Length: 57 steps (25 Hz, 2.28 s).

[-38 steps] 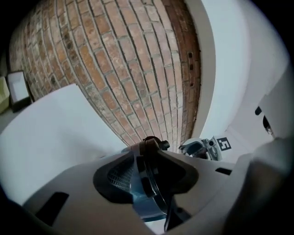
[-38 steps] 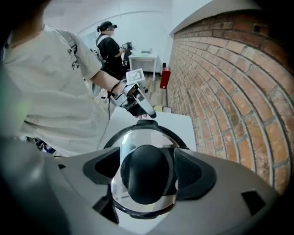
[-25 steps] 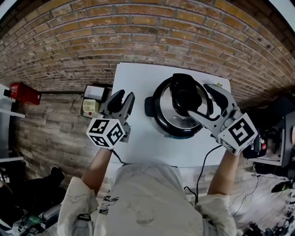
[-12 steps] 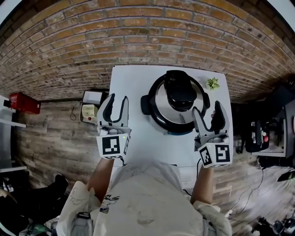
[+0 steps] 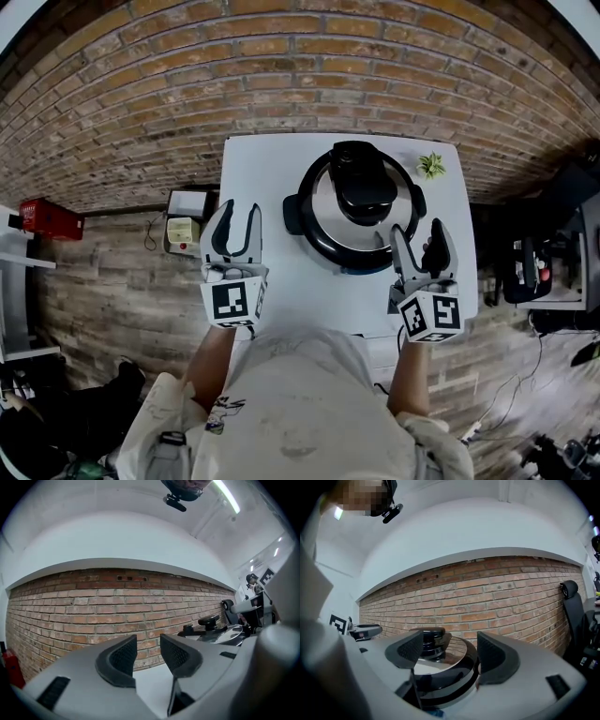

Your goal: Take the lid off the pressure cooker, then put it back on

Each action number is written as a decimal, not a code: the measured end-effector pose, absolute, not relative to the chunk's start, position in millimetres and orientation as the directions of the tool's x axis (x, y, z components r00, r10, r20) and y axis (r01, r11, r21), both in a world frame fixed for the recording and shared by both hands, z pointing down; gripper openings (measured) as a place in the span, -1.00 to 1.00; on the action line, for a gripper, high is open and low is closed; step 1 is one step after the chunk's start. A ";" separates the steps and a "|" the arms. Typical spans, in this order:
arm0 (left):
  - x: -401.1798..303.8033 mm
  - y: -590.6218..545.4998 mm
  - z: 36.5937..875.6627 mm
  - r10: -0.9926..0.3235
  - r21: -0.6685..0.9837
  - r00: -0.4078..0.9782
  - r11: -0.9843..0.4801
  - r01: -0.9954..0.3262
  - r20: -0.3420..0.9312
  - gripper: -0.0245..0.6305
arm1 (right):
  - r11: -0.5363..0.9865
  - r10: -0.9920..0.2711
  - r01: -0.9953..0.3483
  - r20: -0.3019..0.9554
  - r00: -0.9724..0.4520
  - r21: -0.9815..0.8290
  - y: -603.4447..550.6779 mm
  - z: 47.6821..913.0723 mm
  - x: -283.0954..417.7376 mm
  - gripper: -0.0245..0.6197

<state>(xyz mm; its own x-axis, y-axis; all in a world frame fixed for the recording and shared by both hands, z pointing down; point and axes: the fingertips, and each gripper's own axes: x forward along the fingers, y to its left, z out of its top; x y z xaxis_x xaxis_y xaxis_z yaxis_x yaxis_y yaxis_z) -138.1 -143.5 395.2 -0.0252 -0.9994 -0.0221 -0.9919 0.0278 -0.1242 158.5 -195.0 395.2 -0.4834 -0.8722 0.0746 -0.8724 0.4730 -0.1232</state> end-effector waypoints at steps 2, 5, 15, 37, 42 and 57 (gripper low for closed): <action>-137.4 -144.1 395.0 -0.999 -0.126 -0.023 0.026 -0.992 -0.022 -0.41 | 0.466 -0.877 -0.877 0.074 -0.476 -0.120 -196.4 394.6 160.2 0.22; -137.5 -144.2 396.2 -1.000 -0.126 -0.022 0.024 -0.992 -0.017 -0.42 | 0.460 -0.880 -0.880 0.072 -0.470 -0.117 -198.7 394.1 162.0 0.22; -136.5 -144.0 396.3 -1.000 -0.103 -0.008 0.010 -0.995 -0.023 -0.80 | 0.404 -0.911 -0.913 0.068 -0.408 -0.061 -197.6 394.5 170.3 -0.63; -131.7 -145.4 403.3 -1.000 -0.091 0.027 -0.028 -0.995 0.004 -0.88 | 0.389 -0.916 -0.921 0.107 -0.388 -0.014 -198.5 399.7 168.1 -0.87; -132.6 -145.6 403.7 -1.000 -0.086 0.029 -0.029 -0.996 0.005 -0.88 | 0.387 -0.917 -0.922 0.114 -0.383 0.012 -197.7 399.6 167.2 -0.87; -131.8 -145.8 406.9 -0.999 -0.085 0.035 -0.036 -0.996 0.014 -0.88 | 0.400 -0.909 -0.916 0.143 -0.391 0.035 -196.4 405.2 165.1 -0.87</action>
<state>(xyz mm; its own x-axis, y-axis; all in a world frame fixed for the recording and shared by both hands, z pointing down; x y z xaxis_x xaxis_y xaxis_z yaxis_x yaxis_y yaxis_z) -131.8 -145.8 406.9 0.0354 -0.9993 0.0137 -0.9957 -0.0364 -0.0849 165.1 -196.4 405.2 -0.3914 -0.9091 0.1425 -0.9159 0.3999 0.0354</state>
